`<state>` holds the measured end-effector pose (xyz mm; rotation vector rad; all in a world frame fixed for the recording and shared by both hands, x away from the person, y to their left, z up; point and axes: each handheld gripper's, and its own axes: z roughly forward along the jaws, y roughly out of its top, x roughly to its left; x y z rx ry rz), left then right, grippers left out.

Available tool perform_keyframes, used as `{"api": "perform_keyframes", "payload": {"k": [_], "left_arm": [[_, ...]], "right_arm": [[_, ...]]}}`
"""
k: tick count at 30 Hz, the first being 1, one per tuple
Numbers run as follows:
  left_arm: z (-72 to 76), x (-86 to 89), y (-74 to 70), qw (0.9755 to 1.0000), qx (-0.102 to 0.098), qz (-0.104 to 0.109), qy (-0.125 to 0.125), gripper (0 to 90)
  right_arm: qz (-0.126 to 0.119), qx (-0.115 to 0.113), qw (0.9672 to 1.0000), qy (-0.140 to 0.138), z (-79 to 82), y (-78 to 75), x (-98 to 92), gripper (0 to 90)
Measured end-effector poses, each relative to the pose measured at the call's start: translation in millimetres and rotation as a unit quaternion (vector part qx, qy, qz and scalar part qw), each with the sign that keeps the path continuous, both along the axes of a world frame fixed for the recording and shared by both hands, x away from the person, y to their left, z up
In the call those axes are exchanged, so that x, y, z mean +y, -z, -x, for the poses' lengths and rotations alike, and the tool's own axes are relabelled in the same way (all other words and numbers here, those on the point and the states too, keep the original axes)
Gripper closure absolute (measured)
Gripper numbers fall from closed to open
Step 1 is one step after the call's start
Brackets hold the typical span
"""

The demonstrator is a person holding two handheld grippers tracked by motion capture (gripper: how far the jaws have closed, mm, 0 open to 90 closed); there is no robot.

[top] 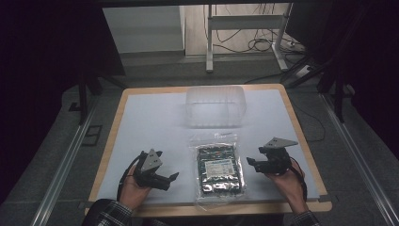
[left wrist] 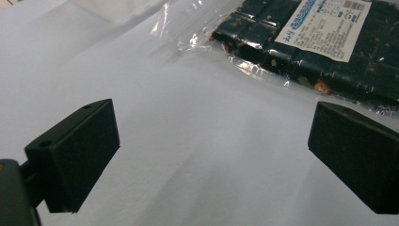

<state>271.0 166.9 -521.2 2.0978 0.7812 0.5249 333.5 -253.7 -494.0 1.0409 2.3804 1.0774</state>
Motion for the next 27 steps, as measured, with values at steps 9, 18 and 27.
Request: {"api": "perform_keyframes", "payload": {"k": [9,18,27], "left_arm": [[0.3,0.6,0.6,1.0,-0.003,-0.002,-0.003,2.0],[0.4,0.1,0.9,1.0,-0.004,-0.004,-0.002,1.9],[0.1,1.7,0.8,1.0,-0.005,-0.004,-0.006,1.7]], "right_arm": [[-0.001,0.004,1.0,-0.005,0.1,1.0,4.0,26.6],[0.001,0.006,1.0,-0.003,-0.2,1.1,4.5,26.3],[-0.001,0.014,0.9999,-0.003,4.1,-3.4,8.9,32.0]]}}
